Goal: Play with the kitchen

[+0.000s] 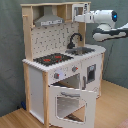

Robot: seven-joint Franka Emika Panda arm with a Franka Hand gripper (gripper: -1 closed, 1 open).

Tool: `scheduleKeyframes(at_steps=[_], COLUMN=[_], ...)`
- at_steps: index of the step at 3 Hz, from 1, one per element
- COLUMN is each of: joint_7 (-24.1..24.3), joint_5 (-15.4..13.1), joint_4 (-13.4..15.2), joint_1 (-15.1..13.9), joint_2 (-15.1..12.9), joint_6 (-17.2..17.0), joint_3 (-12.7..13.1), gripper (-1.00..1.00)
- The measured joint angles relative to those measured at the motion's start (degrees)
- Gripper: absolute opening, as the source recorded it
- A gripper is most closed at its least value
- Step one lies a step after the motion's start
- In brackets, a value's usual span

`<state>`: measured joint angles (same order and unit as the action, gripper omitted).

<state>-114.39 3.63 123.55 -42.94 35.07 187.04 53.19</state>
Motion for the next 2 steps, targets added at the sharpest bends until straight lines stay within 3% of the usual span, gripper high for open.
scheduleKeyframes(at_steps=[1,2], joint_7=[0.0,0.01], joint_5=[0.0,0.0], joint_4=[-2.56,-2.56], joint_1=[-3.44,-3.44], joint_2=[-0.76,-0.76], joint_6=[0.03,0.03], joint_3=[3.21,3.24], gripper=[1.0,-1.0])
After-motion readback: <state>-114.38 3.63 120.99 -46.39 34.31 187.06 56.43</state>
